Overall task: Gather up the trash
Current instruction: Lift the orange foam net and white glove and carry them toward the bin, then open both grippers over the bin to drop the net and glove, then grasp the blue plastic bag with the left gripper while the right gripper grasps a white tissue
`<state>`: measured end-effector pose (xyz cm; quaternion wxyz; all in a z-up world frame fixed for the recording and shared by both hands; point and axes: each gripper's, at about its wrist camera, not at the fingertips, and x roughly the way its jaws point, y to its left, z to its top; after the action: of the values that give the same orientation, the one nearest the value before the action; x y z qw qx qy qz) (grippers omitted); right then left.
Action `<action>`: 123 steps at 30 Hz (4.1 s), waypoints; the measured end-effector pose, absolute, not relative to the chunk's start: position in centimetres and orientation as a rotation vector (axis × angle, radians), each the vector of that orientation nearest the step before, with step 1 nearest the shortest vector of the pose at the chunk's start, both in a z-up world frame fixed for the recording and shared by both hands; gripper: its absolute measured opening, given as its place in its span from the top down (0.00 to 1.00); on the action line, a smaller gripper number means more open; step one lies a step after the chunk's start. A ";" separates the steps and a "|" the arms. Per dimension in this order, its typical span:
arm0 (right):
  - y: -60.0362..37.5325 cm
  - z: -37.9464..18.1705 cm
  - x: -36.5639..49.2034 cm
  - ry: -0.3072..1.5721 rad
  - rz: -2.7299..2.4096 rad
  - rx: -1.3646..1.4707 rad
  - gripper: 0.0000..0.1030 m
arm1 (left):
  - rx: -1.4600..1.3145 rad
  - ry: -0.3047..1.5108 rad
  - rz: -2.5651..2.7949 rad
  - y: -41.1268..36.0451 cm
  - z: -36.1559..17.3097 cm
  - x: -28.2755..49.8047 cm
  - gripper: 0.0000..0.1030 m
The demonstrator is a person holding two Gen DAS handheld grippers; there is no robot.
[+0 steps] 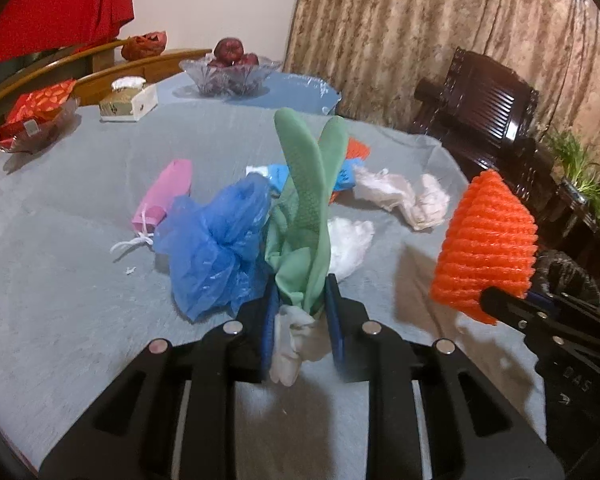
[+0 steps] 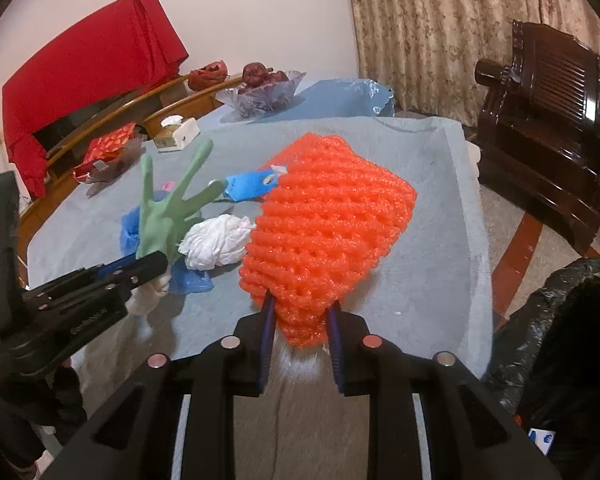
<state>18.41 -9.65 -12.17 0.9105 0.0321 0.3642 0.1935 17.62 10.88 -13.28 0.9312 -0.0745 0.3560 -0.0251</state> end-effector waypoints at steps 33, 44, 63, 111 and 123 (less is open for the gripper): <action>-17.7 -6.3 10.4 0.607 0.255 0.098 0.77 | -0.076 0.614 -0.286 1.3 -7.7 10.5 0.79; -22.4 -6.2 8.0 0.611 0.136 0.119 0.77 | -0.045 0.621 -0.404 -3.3 -7.7 10.6 0.79; -30.8 -7.6 4.7 0.623 -0.087 0.177 0.77 | 0.040 0.616 -0.592 -13.6 -8.7 11.9 0.79; -22.2 -6.7 9.5 0.551 0.057 0.122 0.06 | -0.017 0.540 -0.186 3.4 -6.9 13.8 0.13; -13.7 -5.8 14.5 0.485 0.206 0.062 0.06 | -0.038 0.548 0.014 12.1 -7.9 15.0 0.13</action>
<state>14.51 -13.70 -5.77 0.9650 0.0305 0.2397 0.1019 15.04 12.06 -7.95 0.9624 -0.0189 0.2707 0.0071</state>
